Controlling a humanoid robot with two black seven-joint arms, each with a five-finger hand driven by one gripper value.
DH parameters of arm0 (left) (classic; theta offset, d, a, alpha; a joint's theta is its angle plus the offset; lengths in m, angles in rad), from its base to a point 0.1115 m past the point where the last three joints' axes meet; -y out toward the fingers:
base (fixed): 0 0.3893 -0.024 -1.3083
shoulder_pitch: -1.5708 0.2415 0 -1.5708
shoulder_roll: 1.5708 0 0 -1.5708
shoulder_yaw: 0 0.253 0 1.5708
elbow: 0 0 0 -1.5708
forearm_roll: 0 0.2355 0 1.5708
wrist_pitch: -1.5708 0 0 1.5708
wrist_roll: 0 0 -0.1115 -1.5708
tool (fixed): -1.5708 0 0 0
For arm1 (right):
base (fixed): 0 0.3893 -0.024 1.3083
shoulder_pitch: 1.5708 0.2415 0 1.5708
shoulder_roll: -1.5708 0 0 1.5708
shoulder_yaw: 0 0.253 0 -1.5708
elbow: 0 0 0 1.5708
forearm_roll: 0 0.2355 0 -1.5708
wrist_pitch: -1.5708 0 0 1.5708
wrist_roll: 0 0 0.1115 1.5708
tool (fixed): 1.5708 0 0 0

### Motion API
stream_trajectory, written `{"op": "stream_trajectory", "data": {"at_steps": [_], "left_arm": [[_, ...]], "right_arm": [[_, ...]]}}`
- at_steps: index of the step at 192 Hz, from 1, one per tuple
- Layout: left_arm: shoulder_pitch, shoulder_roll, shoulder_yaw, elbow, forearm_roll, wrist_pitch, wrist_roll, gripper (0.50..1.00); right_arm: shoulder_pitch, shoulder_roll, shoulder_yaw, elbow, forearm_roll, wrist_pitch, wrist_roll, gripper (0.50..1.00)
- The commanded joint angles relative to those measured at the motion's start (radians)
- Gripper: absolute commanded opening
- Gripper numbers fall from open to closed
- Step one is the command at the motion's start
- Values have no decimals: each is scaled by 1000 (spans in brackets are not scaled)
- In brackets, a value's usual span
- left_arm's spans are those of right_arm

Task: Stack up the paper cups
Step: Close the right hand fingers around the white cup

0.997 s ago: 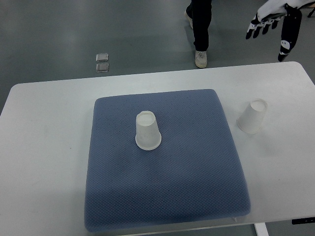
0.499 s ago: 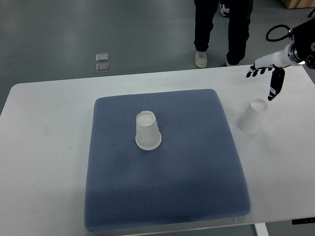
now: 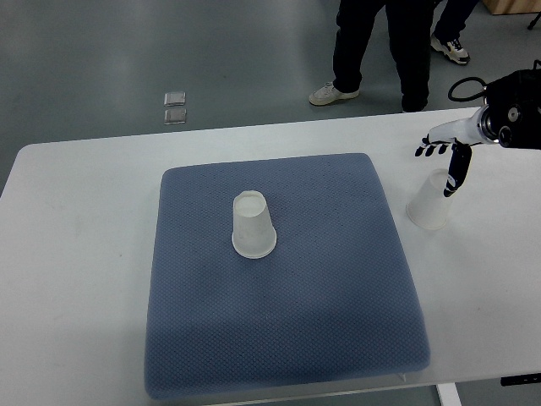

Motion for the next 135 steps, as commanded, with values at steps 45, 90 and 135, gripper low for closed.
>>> {"op": "stream_trajectory", "data": {"at_steps": [45, 90, 135], "left_arm": [[0, 0, 1, -2, 0, 0, 0, 1000], [0, 0, 1, -2, 0, 0, 0, 1000], [0, 0, 4, -2, 0, 0, 0, 1000]], "right_arm": [[-67, 16, 0, -27, 0, -45, -1, 930], [-110, 16, 0, -78, 0, -48, -1, 928], [-122, 16, 0, -79, 0, -71, -2, 924]]}}
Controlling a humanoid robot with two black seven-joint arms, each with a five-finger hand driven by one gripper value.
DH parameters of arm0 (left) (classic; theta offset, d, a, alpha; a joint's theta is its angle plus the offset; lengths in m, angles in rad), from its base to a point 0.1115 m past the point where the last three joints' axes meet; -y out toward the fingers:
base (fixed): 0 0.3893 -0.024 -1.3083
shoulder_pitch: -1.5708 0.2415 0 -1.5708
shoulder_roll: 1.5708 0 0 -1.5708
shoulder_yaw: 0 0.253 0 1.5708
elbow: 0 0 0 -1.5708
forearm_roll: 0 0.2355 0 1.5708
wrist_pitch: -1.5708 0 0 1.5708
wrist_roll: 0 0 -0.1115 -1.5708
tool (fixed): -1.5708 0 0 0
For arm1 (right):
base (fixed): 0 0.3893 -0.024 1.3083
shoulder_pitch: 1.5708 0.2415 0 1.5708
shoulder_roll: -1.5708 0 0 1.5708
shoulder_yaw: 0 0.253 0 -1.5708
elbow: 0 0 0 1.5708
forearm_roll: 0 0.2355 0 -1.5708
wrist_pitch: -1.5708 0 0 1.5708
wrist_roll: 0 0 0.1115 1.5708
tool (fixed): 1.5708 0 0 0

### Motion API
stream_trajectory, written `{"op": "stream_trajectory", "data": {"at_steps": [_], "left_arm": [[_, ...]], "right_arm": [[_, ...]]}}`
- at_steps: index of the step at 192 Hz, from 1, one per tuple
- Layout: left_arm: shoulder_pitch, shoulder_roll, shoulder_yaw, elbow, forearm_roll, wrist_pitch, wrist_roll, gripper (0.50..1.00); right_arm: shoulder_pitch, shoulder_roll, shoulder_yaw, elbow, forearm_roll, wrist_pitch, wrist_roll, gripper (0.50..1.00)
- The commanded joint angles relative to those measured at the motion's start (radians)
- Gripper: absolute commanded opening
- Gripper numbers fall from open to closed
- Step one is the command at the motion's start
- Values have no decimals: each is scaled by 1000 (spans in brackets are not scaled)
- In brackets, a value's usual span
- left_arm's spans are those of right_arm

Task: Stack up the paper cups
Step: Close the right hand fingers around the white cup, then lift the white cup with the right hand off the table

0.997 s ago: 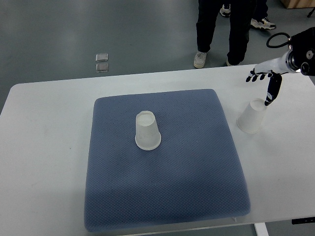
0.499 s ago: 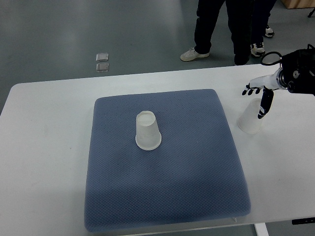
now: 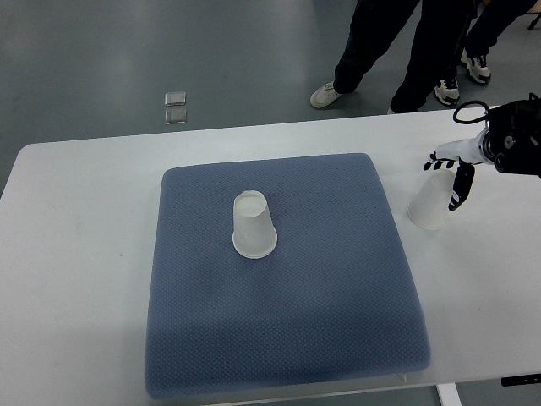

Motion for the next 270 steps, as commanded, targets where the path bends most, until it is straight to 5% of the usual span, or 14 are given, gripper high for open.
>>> {"op": "stream_trajectory", "data": {"at_steps": [1, 45, 83, 114, 187, 249, 250, 270], "left_arm": [[0, 0, 1, 0, 0, 0, 0, 1000], [0, 0, 1, 0, 0, 0, 0, 1000], [0, 0, 1, 0, 0, 0, 0, 1000], [0, 0, 1, 0, 0, 0, 0, 1000], [0, 0, 2, 0, 0, 0, 0, 1000], [0, 0, 2, -3, 2, 0, 0, 1000], [0, 0, 4, -6, 2, -1, 0, 1000], [0, 0, 4, -6, 2, -1, 0, 1000]], "right_arm": [[-4, 0, 0, 0, 0, -7, -1, 924], [-4, 0, -1, 0, 0, -9, -1, 901], [-10, 0, 0, 0, 0, -10, -1, 813], [-11, 1, -1, 0, -2, -31, 1, 693], [39, -2, -3, 14, -3, -10, -1, 666], [358, -89, -43, 129, -15, 220, 1, 666], [445, -101, -61, 132, -21, 291, 1, 666], [550, -106, -79, 132, -48, 380, 1, 666]]}}
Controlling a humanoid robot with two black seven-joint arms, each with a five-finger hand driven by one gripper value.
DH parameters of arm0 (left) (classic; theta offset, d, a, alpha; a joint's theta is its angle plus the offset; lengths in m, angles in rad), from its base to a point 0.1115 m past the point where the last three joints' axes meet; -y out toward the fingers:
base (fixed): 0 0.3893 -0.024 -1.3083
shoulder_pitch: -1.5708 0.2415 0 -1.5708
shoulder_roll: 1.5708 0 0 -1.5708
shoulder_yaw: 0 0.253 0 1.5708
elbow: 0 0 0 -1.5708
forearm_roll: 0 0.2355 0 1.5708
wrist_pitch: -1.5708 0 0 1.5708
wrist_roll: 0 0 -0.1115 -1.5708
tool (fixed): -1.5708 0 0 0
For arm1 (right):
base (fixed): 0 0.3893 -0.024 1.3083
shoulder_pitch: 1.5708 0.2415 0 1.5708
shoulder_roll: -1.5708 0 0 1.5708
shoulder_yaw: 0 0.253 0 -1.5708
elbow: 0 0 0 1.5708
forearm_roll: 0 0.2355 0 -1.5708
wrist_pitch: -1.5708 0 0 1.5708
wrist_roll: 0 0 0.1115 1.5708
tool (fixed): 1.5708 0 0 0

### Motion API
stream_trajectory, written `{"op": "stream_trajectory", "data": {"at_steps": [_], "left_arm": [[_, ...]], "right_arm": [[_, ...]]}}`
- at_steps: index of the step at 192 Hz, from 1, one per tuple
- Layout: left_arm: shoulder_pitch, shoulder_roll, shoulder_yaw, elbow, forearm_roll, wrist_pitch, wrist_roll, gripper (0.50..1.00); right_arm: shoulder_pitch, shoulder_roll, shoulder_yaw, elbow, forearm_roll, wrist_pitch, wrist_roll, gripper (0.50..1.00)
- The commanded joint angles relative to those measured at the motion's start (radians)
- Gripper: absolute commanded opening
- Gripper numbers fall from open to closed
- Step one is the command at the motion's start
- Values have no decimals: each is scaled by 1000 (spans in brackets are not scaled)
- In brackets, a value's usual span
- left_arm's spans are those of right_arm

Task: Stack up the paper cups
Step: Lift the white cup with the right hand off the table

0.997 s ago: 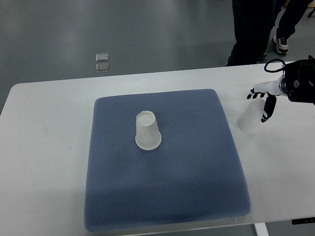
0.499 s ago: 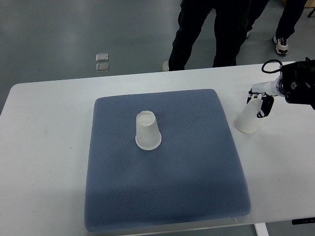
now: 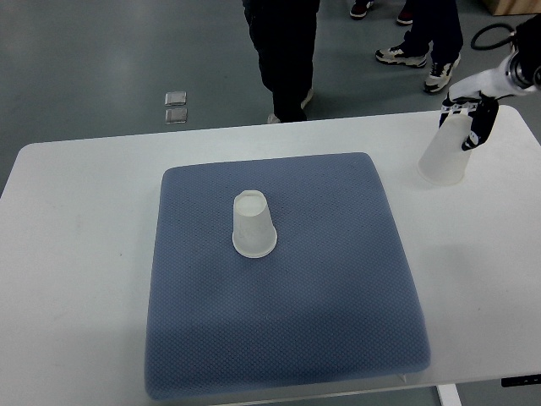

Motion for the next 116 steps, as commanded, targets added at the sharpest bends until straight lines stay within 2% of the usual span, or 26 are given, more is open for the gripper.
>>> {"op": "stream_trajectory", "data": {"at_steps": [1, 35, 82, 116], "left_arm": [[0, 0, 1, -1, 2, -2, 0, 1000], [0, 0, 2, -6, 2, -2, 0, 1000], [-3, 0, 2, -6, 2, -2, 0, 1000], [-3, 0, 2, -7, 4, -2, 0, 1000]], "right_arm": [[122, -10, -20, 4, -25, 102, 1, 666], [239, -21, -19, 8, -37, 185, 3, 668], [271, -13, -17, 10, -37, 198, 3, 668], [311, 6, 34, 51, -14, 202, 3, 668]]}}
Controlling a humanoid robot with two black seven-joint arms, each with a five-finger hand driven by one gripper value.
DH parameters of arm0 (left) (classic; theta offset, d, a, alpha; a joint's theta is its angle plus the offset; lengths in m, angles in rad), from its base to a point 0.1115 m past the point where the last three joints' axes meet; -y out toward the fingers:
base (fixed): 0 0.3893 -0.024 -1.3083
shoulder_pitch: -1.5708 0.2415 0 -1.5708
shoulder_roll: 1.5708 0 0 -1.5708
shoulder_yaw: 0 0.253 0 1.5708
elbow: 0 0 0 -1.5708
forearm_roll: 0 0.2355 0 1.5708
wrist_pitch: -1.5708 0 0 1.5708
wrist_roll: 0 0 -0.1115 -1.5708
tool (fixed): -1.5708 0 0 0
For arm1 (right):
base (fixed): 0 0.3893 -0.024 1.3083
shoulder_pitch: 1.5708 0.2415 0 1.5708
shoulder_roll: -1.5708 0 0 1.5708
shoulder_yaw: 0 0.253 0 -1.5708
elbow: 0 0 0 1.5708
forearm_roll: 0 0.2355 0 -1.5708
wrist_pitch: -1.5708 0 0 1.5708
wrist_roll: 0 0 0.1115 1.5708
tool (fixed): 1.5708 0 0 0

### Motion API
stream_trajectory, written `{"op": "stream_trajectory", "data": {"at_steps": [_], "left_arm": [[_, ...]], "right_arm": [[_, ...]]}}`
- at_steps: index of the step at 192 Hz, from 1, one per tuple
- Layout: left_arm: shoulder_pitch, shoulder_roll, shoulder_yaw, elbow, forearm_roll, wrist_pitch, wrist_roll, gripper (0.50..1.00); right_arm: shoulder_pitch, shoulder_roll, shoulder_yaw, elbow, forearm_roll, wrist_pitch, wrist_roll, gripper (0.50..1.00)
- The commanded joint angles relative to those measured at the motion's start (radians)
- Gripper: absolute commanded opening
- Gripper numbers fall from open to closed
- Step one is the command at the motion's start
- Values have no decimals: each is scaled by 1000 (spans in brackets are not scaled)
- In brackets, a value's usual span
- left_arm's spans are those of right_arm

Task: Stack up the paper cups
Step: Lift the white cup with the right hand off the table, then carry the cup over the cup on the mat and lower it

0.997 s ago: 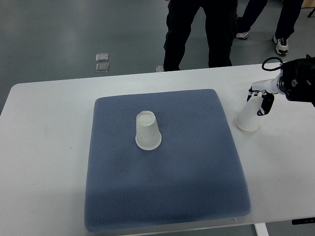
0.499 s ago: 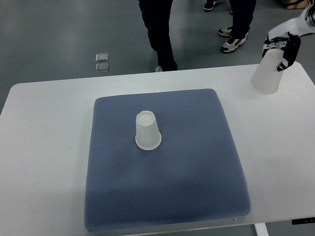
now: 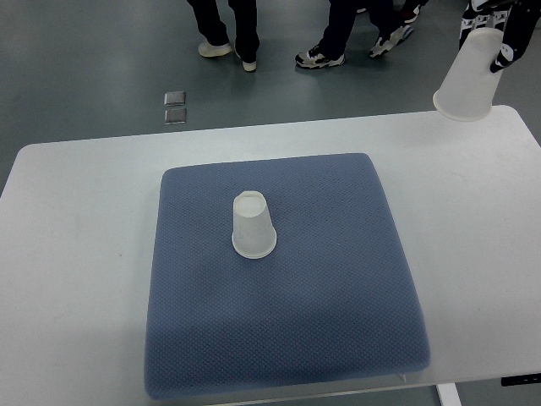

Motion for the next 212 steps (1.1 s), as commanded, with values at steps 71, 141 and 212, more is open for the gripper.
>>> {"op": "stream_trajectory", "data": {"at_steps": [71, 141, 212], "left_arm": [[0, 0, -2, 1, -1, 0, 0, 1000], [0, 0, -3, 3, -2, 0, 0, 1000], [0, 0, -2, 1, -2, 0, 0, 1000]], "right_arm": [[65, 233, 106, 27, 212, -29, -2, 670], [65, 412, 159, 15, 335, -88, -2, 670], [42, 499, 190, 16, 424, -139, -2, 672]]}}
